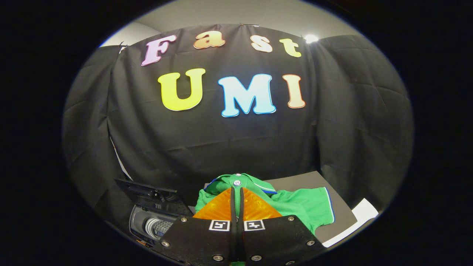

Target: Put the clothes into the washing machine and then close the washing machine lid.

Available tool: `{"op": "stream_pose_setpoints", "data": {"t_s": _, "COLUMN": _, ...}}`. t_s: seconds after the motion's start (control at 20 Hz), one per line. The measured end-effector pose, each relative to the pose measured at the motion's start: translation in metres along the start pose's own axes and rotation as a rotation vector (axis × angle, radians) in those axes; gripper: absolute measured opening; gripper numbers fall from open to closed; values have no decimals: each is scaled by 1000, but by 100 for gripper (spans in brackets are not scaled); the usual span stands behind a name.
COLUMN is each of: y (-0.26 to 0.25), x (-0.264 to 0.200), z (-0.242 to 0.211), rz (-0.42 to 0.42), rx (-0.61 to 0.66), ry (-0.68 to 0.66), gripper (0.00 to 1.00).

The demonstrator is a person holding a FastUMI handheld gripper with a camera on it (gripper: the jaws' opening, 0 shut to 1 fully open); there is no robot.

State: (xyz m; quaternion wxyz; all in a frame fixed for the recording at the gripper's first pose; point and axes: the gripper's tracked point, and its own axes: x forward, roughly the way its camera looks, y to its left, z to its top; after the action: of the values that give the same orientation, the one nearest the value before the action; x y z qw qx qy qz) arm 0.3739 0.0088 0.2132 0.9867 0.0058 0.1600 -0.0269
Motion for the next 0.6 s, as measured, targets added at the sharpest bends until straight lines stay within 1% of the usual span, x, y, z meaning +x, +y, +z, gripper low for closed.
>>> {"op": "stream_pose_setpoints", "data": {"t_s": 0.6, "y": 105, "x": -11, "z": -4, "rz": 131, "rx": -19, "ry": -15, "gripper": 0}}
